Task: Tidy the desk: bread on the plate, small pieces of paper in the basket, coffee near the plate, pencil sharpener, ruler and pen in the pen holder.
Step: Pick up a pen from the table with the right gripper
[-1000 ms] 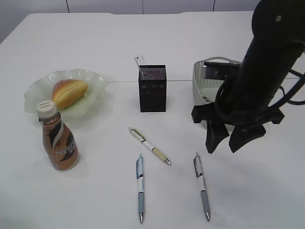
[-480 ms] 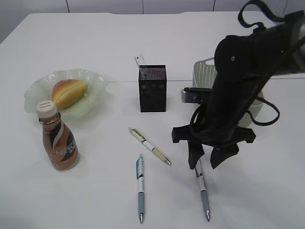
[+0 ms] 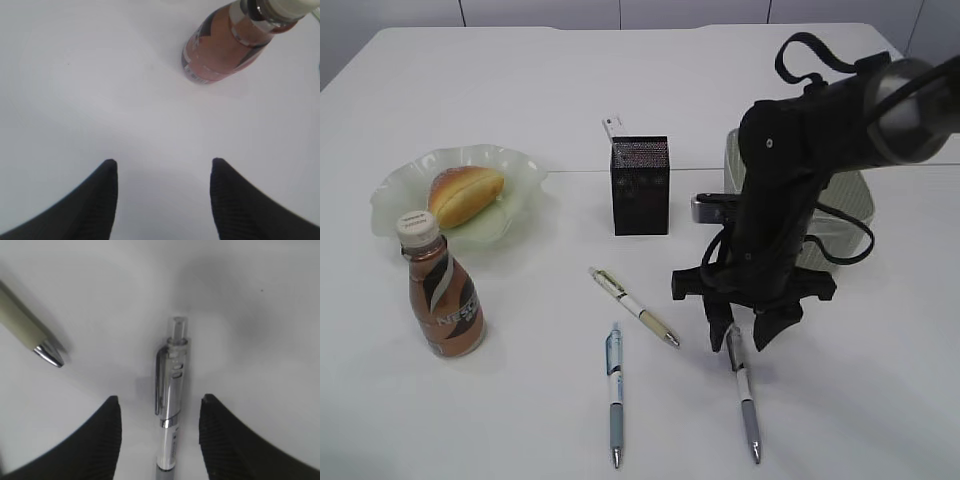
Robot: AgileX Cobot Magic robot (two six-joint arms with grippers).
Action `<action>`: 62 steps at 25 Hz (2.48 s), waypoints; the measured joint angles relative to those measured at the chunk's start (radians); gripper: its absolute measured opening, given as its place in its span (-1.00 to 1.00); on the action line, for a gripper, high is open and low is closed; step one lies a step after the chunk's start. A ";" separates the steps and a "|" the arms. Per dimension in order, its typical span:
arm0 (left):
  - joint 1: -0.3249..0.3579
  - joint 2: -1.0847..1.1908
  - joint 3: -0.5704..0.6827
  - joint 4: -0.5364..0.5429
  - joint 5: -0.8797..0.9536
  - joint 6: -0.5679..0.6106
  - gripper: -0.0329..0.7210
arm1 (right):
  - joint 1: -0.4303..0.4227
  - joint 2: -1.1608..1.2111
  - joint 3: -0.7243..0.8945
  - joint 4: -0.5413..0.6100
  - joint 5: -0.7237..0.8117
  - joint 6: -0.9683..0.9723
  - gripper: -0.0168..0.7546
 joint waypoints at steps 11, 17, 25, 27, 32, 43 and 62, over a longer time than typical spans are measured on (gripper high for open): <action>0.000 0.000 0.000 0.000 -0.002 0.000 0.24 | 0.000 0.058 -0.002 -0.008 -0.005 0.000 0.01; 0.000 0.000 0.000 0.000 -0.002 0.000 0.24 | 0.000 0.064 -0.002 -0.008 -0.018 0.002 0.01; 0.000 0.000 0.000 0.000 -0.002 0.000 0.24 | 0.000 0.066 -0.002 -0.032 -0.020 0.002 0.01; 0.000 0.000 0.000 0.000 -0.002 0.000 0.24 | 0.000 0.066 -0.002 -0.034 -0.021 0.002 0.01; 0.000 0.000 0.000 0.000 -0.003 0.000 0.24 | 0.000 0.069 -0.002 -0.043 -0.021 0.002 0.01; 0.000 0.000 0.000 0.000 -0.003 0.000 0.24 | 0.000 0.073 -0.004 -0.052 -0.021 0.002 -0.45; 0.000 0.000 0.000 0.000 -0.003 0.000 0.24 | 0.000 -0.080 -0.018 -0.067 -0.062 -0.040 -0.67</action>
